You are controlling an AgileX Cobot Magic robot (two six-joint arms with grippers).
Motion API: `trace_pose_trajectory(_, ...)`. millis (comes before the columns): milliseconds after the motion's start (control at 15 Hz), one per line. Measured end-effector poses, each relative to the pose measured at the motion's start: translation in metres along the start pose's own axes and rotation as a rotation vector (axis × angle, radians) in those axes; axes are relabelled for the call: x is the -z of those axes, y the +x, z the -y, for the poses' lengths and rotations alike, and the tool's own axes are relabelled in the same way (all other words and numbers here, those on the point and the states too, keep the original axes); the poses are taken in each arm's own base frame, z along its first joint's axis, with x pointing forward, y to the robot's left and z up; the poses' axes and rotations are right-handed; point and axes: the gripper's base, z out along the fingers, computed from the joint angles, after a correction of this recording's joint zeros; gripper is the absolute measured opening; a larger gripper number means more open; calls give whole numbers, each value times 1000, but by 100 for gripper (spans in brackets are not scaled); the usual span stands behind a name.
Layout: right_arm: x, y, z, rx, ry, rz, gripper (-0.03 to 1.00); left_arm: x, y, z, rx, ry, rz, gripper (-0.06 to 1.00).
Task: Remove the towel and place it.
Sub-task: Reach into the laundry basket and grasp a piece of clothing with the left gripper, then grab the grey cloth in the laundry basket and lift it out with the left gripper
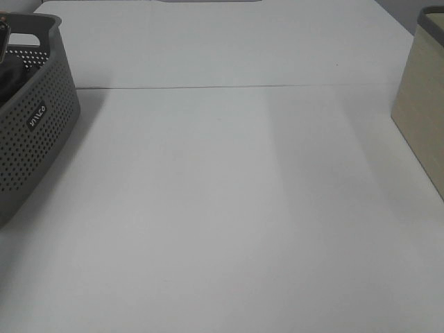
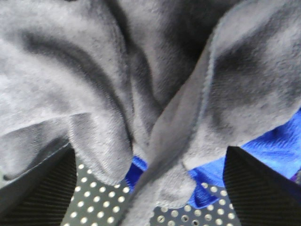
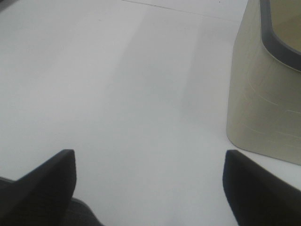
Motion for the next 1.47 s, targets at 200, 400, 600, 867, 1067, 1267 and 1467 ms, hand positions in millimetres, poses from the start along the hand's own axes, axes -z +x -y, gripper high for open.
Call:
trace_pose_trajectory(200,0,0,0,0,0,0,82,-8,-2,3,8,29,1,70)
trace_pose_trajectory(400,0,0,0,0,0,0,82,-9,-3,0,16,-2,9,31)
trace_pose_trajectory(600,0,0,0,0,0,0,82,-1,-1,-8,60,-27,12,0)
trace_pose_trajectory(867,0,0,0,0,0,0,82,2,-1,-11,220,-38,15,0)
trace_pose_trajectory(1067,0,0,0,0,0,0,82,25,6,-13,358,-60,10,0)
trace_pose_trajectory(1267,0,0,0,0,0,0,82,98,10,-16,500,-153,72,0)
trace_pose_trajectory(1467,0,0,0,0,0,0,82,148,8,-12,549,-216,134,0)
